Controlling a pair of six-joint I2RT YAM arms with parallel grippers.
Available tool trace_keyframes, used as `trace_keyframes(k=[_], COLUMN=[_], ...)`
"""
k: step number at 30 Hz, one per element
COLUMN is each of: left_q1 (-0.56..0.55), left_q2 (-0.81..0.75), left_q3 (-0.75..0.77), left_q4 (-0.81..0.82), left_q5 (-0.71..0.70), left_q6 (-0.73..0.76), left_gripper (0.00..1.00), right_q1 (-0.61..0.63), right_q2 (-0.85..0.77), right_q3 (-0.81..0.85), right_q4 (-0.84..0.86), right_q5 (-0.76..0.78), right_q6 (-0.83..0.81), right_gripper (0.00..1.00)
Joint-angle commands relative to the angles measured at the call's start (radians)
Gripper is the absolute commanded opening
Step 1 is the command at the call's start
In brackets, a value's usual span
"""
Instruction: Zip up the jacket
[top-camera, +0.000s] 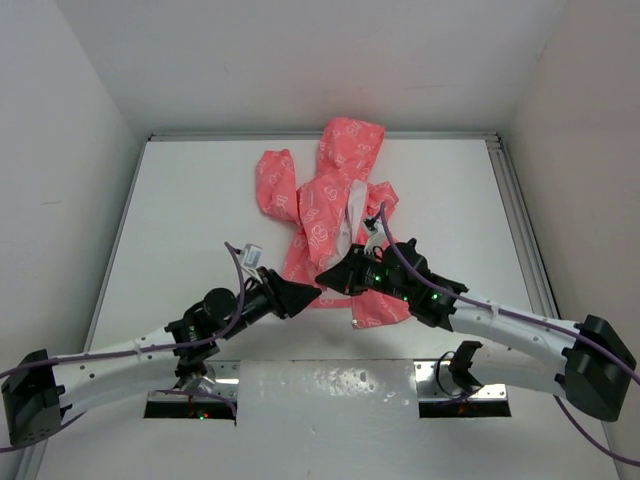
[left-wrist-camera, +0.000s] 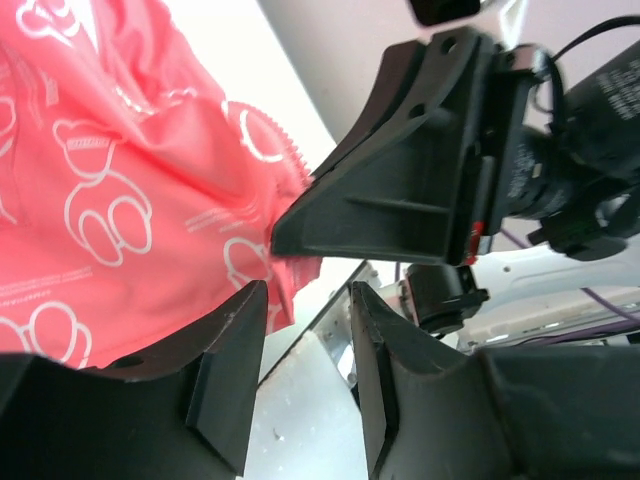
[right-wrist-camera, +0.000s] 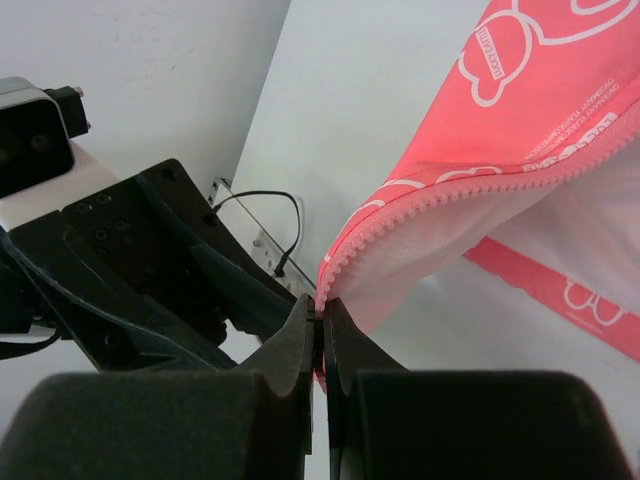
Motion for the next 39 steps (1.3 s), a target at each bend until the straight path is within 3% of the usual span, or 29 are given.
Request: trace_keyframes(k=[1, 10, 14, 19, 25, 36, 39], left_q1=[0.002, 0.002, 0.002, 0.002, 0.002, 0.002, 0.002], left_q2=[-0.025, 0.022, 0.019, 0.024, 0.039, 0.031, 0.057], left_q3=[-0.004, 0.028, 0.043, 0.051, 0.05, 0.024, 0.034], left_q4=[0.06, 0.086, 0.075, 0.084, 0.115, 0.155, 0.158], left_q5=[0.0, -0.002, -0.011, -0.014, -0.02, 0.015, 0.029], left_q6=[0.018, 0.058, 0.076, 0.087, 0.099, 0.078, 0.085], left_gripper=[0.37, 0.33, 0.23, 0.2, 0.0, 0.0, 0.11], right_q1=[0.004, 0.003, 0.001, 0.001, 0.001, -0.01, -0.008], right_q2=[-0.036, -0.019, -0.017, -0.005, 0.01, 0.01, 0.021], right_q3=[0.009, 0.012, 0.01, 0.022, 0.039, 0.052, 0.053], right_q4=[0.027, 0.067, 0.081, 0.066, 0.023, -0.017, -0.002], right_q5=[0.0, -0.058, -0.066, -0.084, -0.078, -0.07, -0.076], right_q6=[0.002, 0.033, 0.043, 0.045, 0.037, 0.028, 0.034], right_gripper=[0.0, 0.0, 0.0, 0.0, 0.0, 0.0, 0.0])
